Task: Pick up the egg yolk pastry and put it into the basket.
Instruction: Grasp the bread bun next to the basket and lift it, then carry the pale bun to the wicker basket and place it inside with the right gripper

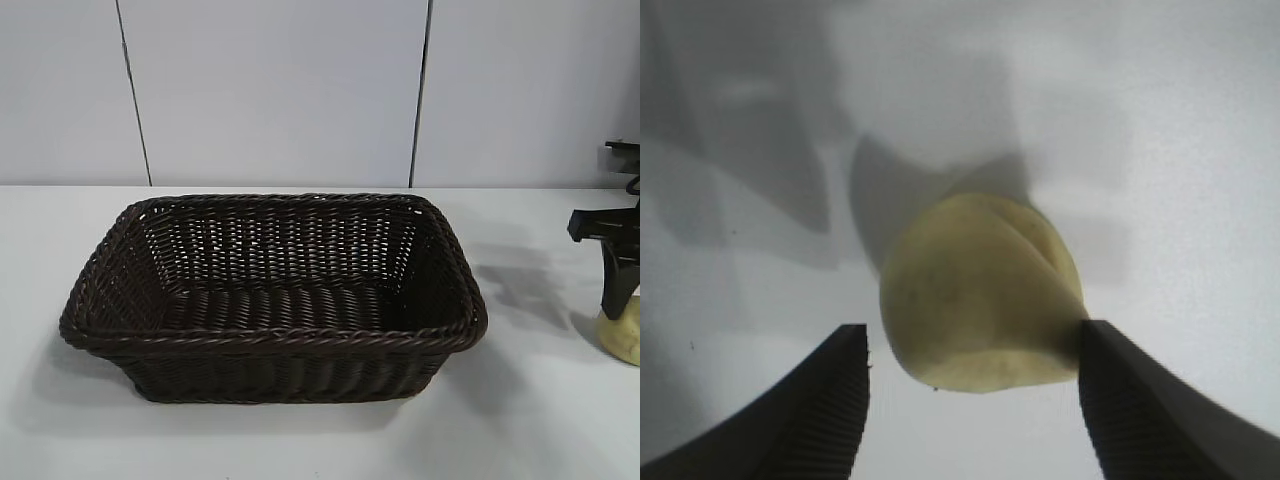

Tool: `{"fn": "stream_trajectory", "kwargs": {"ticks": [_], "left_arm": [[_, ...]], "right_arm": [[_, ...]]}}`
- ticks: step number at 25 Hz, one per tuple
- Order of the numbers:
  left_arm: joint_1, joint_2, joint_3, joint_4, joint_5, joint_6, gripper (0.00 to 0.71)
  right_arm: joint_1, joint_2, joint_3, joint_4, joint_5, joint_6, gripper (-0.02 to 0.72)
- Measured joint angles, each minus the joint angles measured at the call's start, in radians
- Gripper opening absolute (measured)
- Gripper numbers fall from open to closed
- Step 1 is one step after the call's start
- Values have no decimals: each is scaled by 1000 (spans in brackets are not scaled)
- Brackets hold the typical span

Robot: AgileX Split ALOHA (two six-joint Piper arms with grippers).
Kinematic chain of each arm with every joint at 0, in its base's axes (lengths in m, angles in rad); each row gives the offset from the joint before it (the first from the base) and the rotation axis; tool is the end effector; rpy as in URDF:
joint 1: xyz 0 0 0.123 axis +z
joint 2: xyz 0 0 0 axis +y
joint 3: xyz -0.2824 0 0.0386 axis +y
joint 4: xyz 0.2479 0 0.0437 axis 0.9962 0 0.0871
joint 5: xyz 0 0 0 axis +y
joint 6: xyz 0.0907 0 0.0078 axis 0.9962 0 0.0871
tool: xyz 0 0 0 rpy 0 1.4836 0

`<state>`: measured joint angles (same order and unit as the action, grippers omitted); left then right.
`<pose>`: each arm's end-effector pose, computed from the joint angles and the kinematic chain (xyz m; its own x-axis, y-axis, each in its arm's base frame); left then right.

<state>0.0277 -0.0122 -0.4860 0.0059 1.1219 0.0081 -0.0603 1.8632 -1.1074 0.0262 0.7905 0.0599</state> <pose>-0.0078 0.0003 0.2684 -0.5112 -0.0035 -0.8594 -0.0268 0.9996 0.0119 0.3383 -0.0187 0.1536 -0.9843 0.1378 -0.1098 0.1356 0.9904 0.0272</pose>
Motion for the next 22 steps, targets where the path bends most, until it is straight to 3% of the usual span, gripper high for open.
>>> {"fn": "stream_trajectory", "kwargs": {"ticks": [3,5,13,22], "left_arm": [[0,0,0,0,0,0,658],[0,0,0,0,0,0,658],[0,0,0,0,0,0,658],[0,0,0,0,0,0,658]], "right_arm": [[0,0,0,0,0,-1,97],[0,0,0,0,0,-4,47],[0,0,-1,10,8,-5,29],[0,-112,-2,63,36,-30,23]]}}
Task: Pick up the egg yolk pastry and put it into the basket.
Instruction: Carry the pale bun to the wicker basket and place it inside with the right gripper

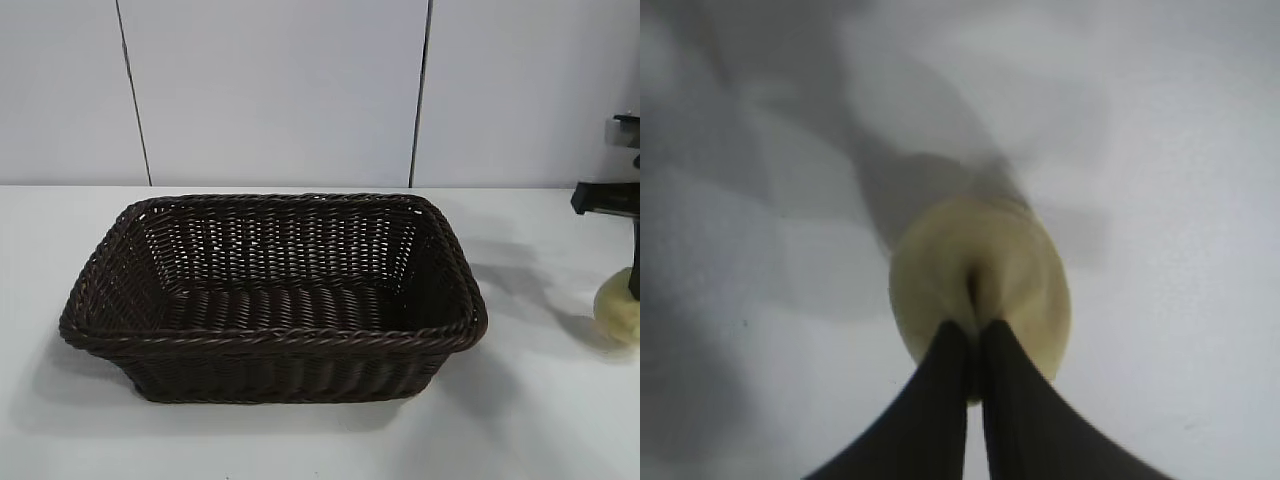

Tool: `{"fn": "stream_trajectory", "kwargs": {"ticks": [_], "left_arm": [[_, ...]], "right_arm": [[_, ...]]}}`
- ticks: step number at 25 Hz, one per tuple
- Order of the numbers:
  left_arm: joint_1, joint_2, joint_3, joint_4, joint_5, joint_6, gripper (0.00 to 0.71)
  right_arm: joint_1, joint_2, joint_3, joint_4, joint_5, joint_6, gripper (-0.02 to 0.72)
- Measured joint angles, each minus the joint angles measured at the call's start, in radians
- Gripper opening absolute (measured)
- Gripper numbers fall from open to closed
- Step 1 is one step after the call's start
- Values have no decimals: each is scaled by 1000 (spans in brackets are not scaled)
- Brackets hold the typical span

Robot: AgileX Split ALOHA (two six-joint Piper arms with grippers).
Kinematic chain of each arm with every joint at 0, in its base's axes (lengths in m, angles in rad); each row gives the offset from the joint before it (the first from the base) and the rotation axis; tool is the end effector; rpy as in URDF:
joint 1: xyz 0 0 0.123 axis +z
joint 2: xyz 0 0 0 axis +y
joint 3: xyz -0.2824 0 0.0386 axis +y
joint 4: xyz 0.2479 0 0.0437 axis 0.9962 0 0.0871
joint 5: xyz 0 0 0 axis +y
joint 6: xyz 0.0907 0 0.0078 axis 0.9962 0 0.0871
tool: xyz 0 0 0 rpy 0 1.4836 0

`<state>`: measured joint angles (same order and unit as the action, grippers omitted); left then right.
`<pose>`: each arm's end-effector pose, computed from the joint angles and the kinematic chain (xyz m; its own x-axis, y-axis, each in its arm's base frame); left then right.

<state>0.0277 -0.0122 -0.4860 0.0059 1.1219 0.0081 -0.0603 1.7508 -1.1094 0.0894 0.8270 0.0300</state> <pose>-0.0078 0.0003 0.2684 -0.5112 -0.0035 -0.8594 -0.0268 0.9996 0.0119 0.3302 -0.0139 0.1914 -0.9716 0.1491 -0.1838 0.1361 0.9873 0.0815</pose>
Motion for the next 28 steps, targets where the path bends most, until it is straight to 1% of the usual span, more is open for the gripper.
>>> {"fn": "stream_trajectory", "kwargs": {"ticks": [3,7,17,20,22,26,28], "left_arm": [[0,0,0,0,0,0,658],[0,0,0,0,0,0,658],[0,0,0,0,0,0,658],[0,0,0,0,0,0,658],[0,0,0,0,0,0,658],[0,0,0,0,0,0,658],[0,0,0,0,0,0,658]], "right_arm": [[0,-43,0,40,17,-30,22],[0,-68,0,87,19,-68,22],[0,-68,0,98,22,-79,22],[0,-68,0,121,22,-82,22],[0,-68,0,174,22,-117,22],[0,-68,0,306,31,-204,21],[0,-68,-12,343,51,-226,21]]}}
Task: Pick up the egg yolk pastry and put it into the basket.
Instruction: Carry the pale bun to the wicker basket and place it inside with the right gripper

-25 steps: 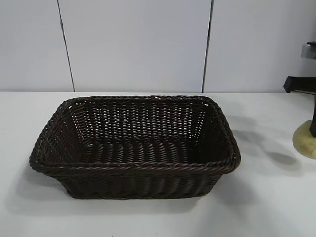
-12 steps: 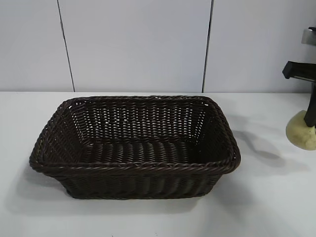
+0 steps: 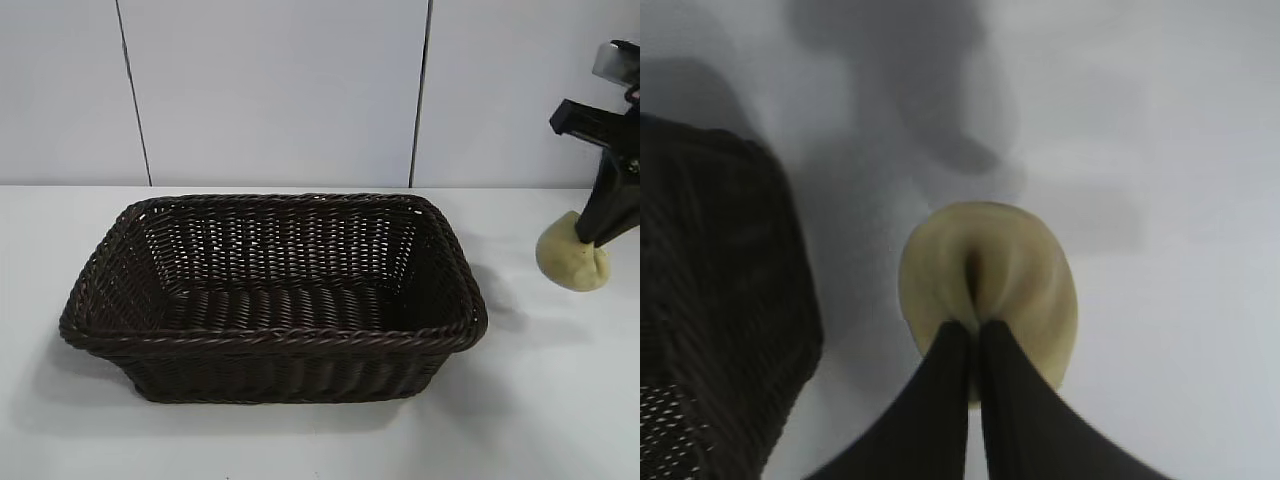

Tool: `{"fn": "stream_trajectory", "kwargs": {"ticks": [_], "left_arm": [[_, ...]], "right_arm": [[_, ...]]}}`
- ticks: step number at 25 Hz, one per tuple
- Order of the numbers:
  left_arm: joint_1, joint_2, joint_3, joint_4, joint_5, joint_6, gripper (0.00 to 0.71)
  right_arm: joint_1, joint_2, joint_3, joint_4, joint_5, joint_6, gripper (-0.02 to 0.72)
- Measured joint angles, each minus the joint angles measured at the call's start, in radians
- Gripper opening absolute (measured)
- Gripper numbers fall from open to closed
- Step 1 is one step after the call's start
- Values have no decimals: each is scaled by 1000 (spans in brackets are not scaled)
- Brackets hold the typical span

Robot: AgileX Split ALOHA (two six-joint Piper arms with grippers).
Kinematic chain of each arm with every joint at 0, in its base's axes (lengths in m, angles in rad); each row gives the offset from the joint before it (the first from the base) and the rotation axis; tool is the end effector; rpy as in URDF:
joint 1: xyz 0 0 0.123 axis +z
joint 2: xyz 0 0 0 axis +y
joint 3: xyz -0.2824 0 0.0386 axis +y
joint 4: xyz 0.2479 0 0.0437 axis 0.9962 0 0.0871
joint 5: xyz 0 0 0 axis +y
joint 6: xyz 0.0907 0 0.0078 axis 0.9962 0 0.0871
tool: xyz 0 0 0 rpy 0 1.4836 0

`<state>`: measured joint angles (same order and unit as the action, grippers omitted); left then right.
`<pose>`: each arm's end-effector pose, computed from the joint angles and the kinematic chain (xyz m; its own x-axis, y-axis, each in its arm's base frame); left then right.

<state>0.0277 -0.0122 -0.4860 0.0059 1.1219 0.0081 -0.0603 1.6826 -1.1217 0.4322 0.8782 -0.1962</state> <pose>-0.0078 0.0003 0.2684 -0.5112 -0.0035 -0.8594 -0.0268 0.9996 0.0119 0.3268 0.0097 0.2213 -0.9615 0.1435 -0.2344 0.0592 0.9409 0.3334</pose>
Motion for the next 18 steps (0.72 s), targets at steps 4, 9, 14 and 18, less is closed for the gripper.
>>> {"fn": "stream_trajectory", "kwargs": {"ticks": [4,9,14,18], "left_arm": [[0,0,0,0,0,0,658],[0,0,0,0,0,0,658],[0,0,0,0,0,0,658],[0,0,0,0,0,0,658]], "right_arm": [[0,0,-71,26,53,-10,21],[39,0,-173,36,115,-10,21],[200,0,-212,36,99,23,21],[353,0,-214,38,29,78,21]]}}
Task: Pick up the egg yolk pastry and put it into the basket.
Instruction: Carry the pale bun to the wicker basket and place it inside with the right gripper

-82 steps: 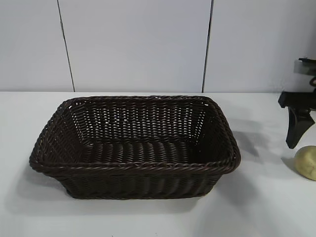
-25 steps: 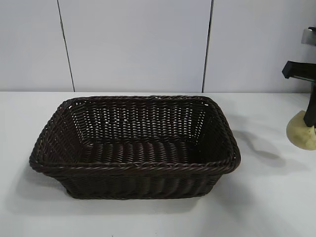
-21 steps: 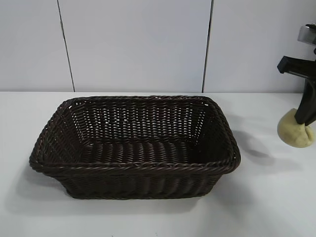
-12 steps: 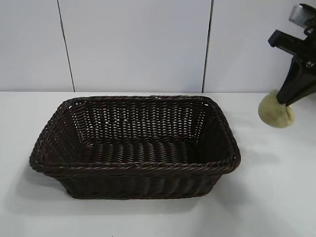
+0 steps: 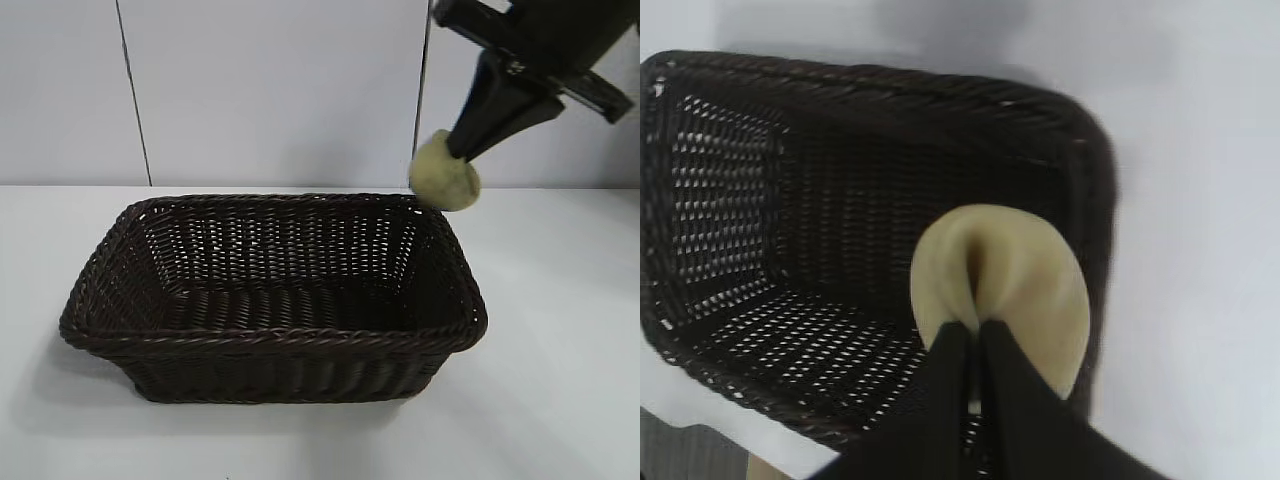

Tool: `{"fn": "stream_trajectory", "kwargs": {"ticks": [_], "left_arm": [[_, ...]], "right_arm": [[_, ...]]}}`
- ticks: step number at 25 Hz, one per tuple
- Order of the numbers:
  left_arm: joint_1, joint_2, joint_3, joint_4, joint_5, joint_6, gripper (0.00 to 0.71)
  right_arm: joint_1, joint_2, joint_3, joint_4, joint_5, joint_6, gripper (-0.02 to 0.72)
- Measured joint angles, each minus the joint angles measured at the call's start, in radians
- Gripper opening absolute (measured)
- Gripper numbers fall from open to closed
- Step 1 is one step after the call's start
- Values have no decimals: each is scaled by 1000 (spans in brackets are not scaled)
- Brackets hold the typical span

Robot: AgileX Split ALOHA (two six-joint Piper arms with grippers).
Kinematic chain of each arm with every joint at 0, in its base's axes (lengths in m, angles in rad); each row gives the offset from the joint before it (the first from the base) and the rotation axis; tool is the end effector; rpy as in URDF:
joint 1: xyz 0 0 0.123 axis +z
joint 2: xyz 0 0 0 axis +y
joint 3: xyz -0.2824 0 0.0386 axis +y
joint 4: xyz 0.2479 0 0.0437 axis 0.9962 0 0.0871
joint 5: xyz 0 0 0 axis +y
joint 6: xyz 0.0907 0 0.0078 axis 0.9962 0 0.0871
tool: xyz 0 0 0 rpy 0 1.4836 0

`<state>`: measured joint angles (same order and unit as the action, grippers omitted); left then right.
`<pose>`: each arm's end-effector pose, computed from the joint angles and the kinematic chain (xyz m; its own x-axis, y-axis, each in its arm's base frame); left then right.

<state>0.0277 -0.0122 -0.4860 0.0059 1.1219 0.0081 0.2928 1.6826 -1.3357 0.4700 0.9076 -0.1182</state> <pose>-0.0078 0.0003 0.2684 -0.5112 -0.0035 -0.8594 -0.0268 0.9996 0.0119 0.3310 0.1337 0.2799 -0.9208 -0.0982 -0.3774 -0.2564 0.8818 0.3960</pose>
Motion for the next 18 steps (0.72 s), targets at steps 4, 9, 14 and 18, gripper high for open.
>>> {"fn": "stream_trajectory", "kwargs": {"ticks": [4,9,14,18], "left_arm": [[0,0,0,0,0,0,658],[0,0,0,0,0,0,658],[0,0,0,0,0,0,658],[0,0,0,0,0,0,658]], "right_arm": [[129,3,-1,6,-104,39,21],[215,68,-1,10,-201,67,20],[246,184,-1,20,-291,70,14],[246,230,-1,24,-308,70,14]]}}
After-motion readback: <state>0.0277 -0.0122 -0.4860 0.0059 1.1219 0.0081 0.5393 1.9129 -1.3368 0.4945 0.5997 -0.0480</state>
